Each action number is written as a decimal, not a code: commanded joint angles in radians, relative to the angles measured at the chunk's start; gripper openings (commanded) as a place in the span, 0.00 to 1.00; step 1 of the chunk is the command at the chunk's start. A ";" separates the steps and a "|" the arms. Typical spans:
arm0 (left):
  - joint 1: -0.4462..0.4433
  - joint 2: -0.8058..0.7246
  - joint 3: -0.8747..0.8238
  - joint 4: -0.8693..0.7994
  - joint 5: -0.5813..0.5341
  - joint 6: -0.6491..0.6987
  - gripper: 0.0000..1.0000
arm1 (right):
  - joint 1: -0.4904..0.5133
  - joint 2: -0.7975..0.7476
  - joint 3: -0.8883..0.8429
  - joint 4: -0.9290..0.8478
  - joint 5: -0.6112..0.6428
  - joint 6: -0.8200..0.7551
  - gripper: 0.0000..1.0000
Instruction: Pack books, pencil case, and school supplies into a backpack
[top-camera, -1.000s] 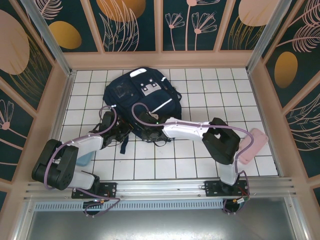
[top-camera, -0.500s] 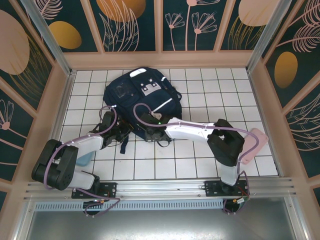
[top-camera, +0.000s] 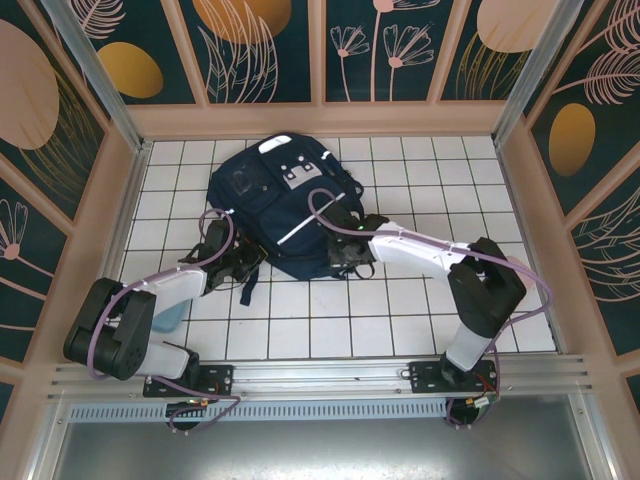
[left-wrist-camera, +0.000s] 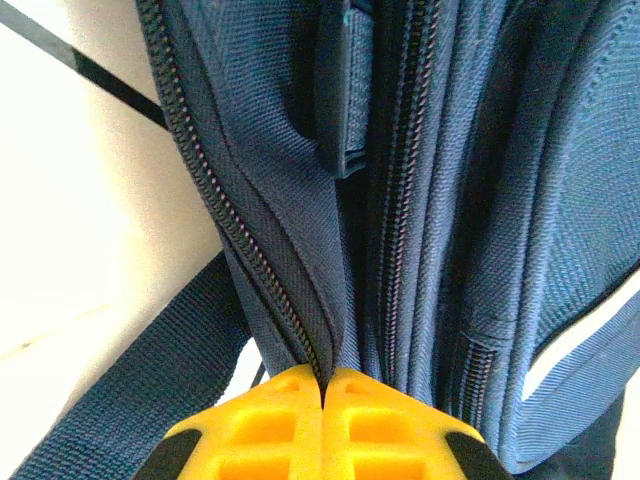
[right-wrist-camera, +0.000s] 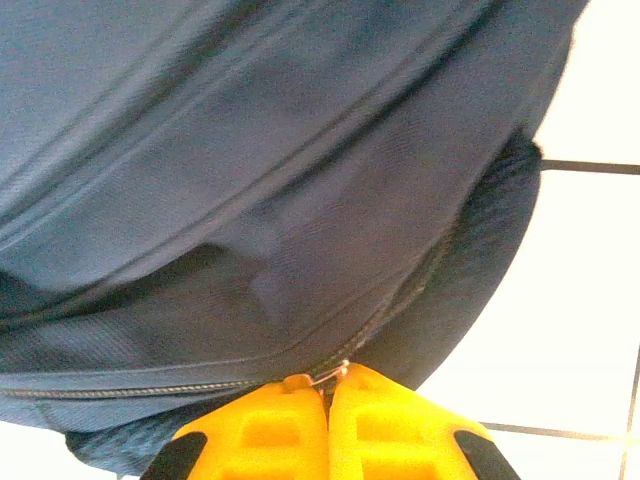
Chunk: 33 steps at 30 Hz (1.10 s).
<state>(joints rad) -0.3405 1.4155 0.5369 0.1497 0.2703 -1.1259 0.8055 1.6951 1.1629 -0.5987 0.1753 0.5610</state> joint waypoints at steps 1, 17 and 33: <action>0.042 0.019 0.053 -0.024 -0.126 0.045 0.00 | -0.069 -0.033 -0.007 -0.076 0.125 -0.059 0.00; 0.053 0.134 0.238 -0.060 -0.074 0.179 0.10 | 0.144 -0.150 -0.066 0.186 -0.403 -0.064 0.00; 0.051 -0.195 0.070 -0.248 -0.105 0.061 0.69 | 0.150 0.032 0.024 0.334 -0.327 -0.003 0.00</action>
<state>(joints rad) -0.2832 1.2686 0.6586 -0.0853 0.0956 -1.0000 0.9401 1.7065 1.1332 -0.3538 -0.1070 0.5594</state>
